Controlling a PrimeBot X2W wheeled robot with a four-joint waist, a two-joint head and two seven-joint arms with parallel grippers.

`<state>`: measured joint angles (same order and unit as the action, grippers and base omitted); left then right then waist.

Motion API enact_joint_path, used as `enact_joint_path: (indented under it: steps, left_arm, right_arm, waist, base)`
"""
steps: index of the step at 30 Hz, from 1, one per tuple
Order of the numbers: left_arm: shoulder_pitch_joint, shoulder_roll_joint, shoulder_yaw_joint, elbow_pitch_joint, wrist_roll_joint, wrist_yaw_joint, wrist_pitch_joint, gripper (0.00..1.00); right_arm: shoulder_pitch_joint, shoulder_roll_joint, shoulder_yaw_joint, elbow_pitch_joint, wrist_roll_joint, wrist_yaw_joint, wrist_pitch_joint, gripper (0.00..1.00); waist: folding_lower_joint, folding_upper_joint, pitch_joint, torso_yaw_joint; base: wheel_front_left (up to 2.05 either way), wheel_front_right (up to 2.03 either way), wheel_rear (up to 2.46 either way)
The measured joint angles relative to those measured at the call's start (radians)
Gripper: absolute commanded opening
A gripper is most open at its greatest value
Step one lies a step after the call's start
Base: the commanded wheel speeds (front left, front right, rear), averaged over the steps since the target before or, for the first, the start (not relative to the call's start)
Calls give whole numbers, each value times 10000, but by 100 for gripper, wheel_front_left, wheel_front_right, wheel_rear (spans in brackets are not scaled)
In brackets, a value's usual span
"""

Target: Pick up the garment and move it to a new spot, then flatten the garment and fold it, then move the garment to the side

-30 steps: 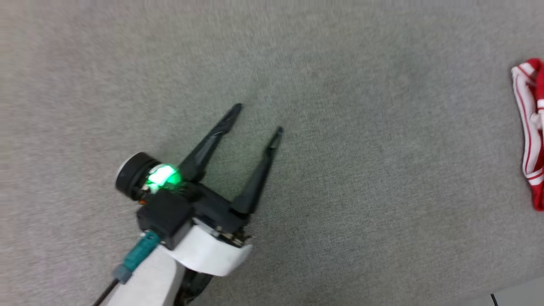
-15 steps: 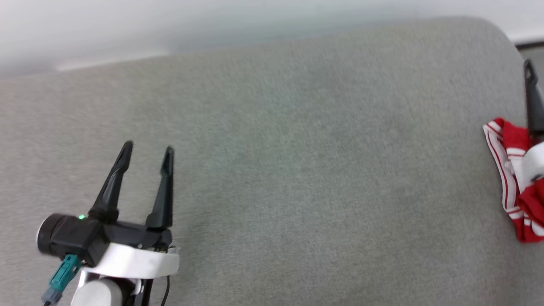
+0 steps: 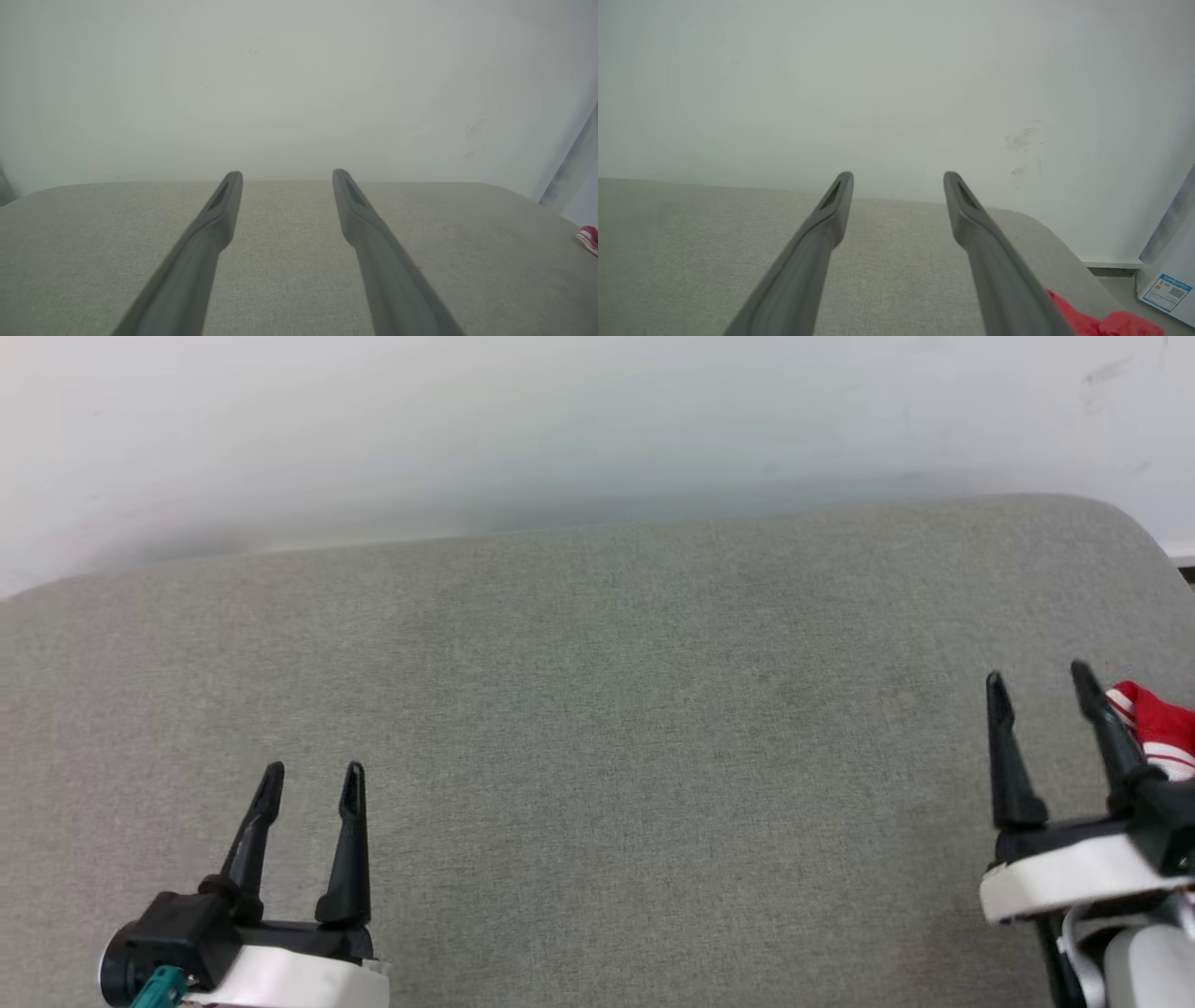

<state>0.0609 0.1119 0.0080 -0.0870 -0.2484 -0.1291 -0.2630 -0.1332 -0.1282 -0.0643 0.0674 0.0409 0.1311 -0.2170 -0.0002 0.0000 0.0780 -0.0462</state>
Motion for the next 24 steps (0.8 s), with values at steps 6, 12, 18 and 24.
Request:
enact_joint_path:
  steps: [6,12,18,24]
  left_arm:
    - [284,-33,-228,274,151,0,0,100]
    - [325,-217,-44,408,353,0,0,100]
    - [320,-299,-36,353,564,0,0,100]
    - [325,-370,119,430,1016,54,0,100]
  right_arm:
    - [626,537,0,54,-69,0,-249,100]
    - [795,698,221,115,-140,0,-349,100]
    - [820,734,309,150,-119,0,-397,100]
    - [817,748,318,173,-65,0,-424,100]
  waist:
    - [0,0,-166,89]
    - [1,0,-187,99]
    - [1,0,-165,129]
    - [1,0,-186,129]
  base:
    - [0,0,0]
    - [0,0,0]
    - [0,0,0]
    - [0,0,0]
